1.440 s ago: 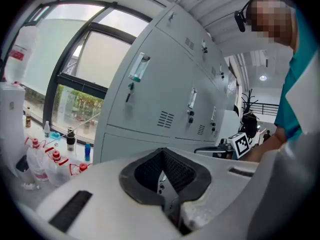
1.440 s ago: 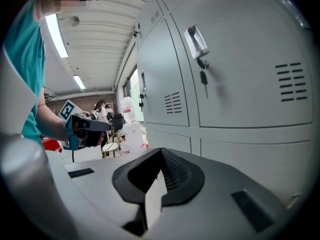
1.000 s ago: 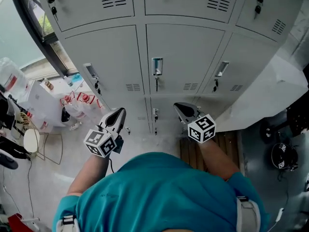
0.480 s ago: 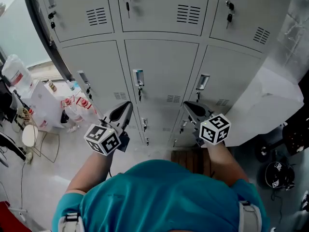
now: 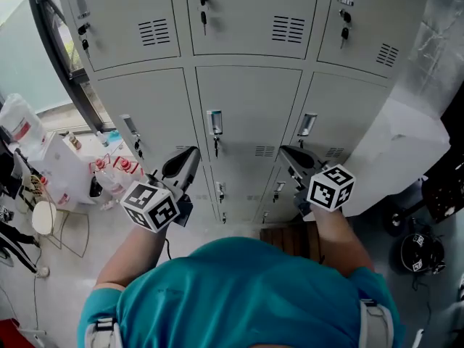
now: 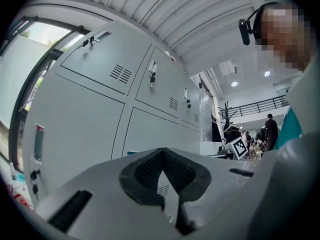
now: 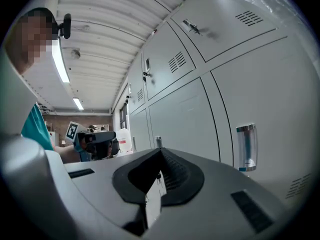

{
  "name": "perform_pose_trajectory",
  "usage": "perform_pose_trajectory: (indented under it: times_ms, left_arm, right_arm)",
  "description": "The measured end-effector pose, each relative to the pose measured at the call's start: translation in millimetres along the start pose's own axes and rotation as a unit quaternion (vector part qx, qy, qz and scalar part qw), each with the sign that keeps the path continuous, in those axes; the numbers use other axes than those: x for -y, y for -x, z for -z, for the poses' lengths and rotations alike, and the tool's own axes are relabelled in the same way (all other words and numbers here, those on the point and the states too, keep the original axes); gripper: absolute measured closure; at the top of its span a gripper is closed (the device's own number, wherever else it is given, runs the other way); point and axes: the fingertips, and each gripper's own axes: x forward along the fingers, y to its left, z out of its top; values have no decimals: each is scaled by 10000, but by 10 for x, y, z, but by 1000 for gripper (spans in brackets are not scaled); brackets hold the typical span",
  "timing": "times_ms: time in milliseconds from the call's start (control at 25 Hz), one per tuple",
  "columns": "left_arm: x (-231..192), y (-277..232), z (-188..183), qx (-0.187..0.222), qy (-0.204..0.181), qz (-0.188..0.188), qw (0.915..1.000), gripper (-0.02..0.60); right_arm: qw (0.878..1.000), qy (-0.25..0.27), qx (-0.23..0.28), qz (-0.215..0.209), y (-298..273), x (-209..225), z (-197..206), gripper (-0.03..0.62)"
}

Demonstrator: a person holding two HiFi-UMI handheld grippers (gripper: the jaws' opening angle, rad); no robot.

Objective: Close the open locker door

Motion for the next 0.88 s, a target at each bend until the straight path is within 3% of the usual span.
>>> perform_pose_trajectory:
  times_ms: [360,880]
  left_arm:
    - [-121,127,-37,47,112,123,9999,578]
    - [-149,152,23,52,198,94,9997,578]
  right_arm:
    - [9994,128,-81,326,-36,-47,15,595]
    - [9988,301,-190,336,-40,-60,45,595]
